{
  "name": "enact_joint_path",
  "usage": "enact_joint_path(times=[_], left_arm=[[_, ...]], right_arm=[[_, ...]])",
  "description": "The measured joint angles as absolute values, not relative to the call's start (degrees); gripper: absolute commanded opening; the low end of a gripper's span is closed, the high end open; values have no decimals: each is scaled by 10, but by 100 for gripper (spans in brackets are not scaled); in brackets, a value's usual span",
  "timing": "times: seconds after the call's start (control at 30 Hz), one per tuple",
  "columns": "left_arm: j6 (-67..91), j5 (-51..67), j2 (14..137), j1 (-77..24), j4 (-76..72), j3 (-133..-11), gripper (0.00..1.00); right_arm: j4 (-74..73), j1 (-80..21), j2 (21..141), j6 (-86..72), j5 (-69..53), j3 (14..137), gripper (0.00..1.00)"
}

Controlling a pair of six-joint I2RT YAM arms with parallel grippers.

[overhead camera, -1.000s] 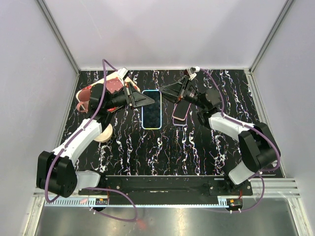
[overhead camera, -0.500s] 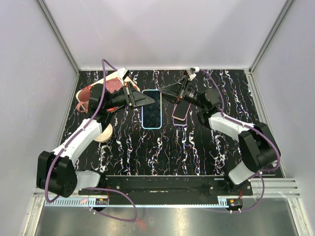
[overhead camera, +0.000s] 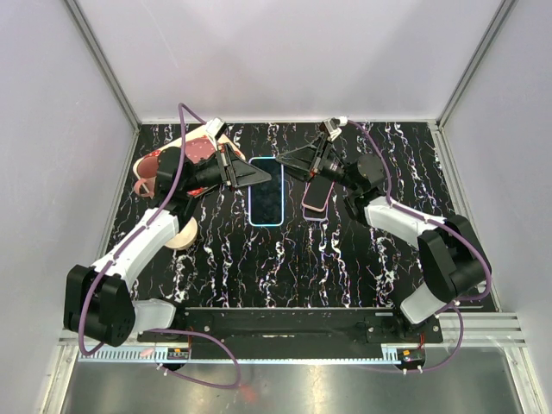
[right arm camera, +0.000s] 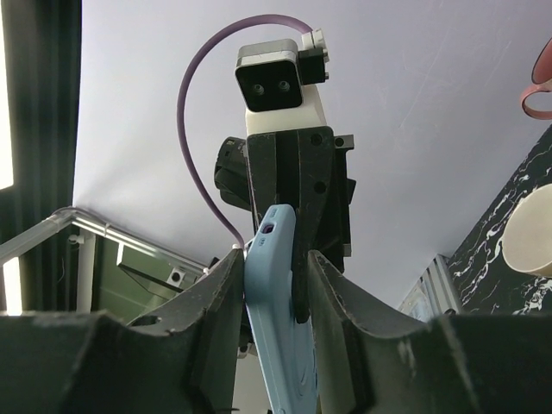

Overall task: Take the phone out of the phone case
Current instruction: Remove the phone case from the phone.

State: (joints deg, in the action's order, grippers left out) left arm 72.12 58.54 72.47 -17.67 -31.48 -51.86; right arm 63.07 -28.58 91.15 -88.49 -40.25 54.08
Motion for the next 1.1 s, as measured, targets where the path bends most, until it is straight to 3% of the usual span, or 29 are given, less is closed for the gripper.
enact_joint_path(times=[0.1, 0.13, 0.17, 0.3, 0.57, 1.1], left_arm=[[722, 585, 725, -178, -317, -519, 0], [722, 585, 725, -178, -317, -519, 0], [723, 585, 725, -178, -317, -519, 0], [728, 584, 725, -178, -318, -519, 0], [706, 566, 725, -174, -274, -526, 0], [658, 591, 724, -178, -204, -619, 0]], right_arm=[[630, -288, 912, -884, -402, 544, 30], [629, -289, 912, -884, -403, 546, 22], [630, -289, 912, -884, -403, 547, 1], [647, -289, 917, -897, -401, 547, 0], [752, -297, 987, -1065, -368, 541, 0], [816, -321, 980, -1118, -294, 548, 0]])
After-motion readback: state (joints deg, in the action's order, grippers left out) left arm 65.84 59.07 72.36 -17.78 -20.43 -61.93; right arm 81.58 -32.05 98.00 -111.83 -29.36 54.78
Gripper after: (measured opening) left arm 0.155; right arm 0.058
